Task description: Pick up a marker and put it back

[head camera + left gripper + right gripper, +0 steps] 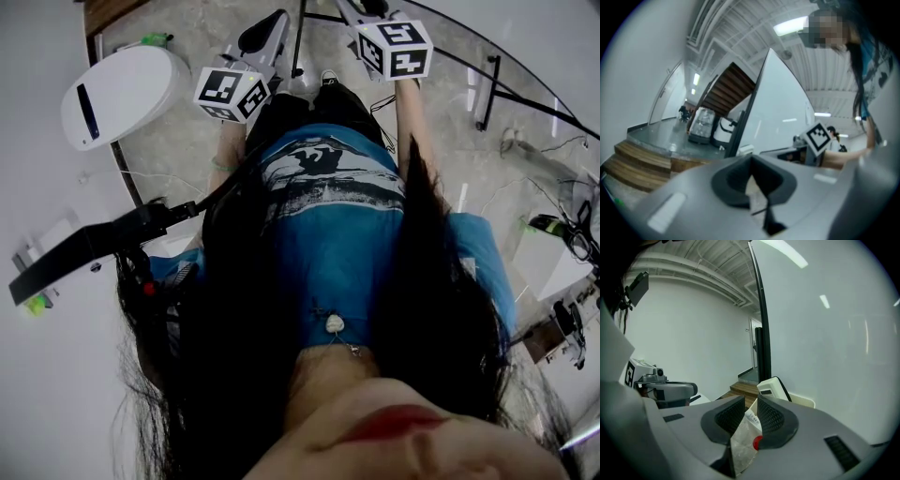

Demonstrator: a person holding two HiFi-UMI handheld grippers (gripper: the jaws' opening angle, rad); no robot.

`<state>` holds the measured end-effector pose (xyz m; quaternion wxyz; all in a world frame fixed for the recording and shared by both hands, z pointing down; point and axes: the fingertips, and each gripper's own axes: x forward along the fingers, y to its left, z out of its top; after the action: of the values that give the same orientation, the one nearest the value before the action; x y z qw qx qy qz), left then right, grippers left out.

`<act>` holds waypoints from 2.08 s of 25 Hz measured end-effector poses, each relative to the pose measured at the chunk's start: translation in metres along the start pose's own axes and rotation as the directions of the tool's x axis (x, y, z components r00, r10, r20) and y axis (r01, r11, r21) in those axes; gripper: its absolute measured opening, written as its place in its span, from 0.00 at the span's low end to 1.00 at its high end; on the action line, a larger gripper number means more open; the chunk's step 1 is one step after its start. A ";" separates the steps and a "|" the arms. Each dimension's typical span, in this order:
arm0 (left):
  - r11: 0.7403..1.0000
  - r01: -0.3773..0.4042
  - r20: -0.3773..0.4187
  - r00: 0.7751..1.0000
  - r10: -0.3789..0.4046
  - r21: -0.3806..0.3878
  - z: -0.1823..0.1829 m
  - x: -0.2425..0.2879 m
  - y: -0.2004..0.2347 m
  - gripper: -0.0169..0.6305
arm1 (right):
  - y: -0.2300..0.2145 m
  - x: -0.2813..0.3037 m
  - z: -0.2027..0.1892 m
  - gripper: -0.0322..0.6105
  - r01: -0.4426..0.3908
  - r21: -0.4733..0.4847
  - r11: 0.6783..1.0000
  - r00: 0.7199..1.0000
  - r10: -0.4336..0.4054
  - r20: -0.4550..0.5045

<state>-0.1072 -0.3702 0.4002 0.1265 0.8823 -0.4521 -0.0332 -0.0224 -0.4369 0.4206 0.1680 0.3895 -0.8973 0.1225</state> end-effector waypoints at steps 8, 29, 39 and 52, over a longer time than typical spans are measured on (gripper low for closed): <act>0.999 0.042 -0.038 0.998 -0.044 -0.029 -0.020 -0.010 -0.015 0.03 | 0.011 -0.033 -0.017 0.16 0.015 0.209 0.978 0.997 -0.031 0.072; 0.998 -0.011 -0.060 0.998 0.007 -0.063 -0.038 -0.029 -0.040 0.03 | 0.060 -0.071 -0.060 0.13 -0.072 0.297 0.952 0.997 0.061 0.045; 0.997 -0.065 -0.032 0.997 0.064 -0.050 -0.101 -0.046 -0.239 0.03 | 0.040 -0.244 -0.148 0.11 -0.162 0.278 0.947 0.987 0.152 0.058; 0.989 -0.151 -0.027 0.988 0.151 0.010 -0.122 -0.139 -0.357 0.03 | 0.107 -0.359 -0.196 0.11 -0.271 0.273 0.923 0.963 0.257 0.087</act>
<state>0.1134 -0.0347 0.4200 0.1313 0.8465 -0.5158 -0.0096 0.1684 -0.0607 0.4476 0.0702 0.2881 -0.9187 0.2609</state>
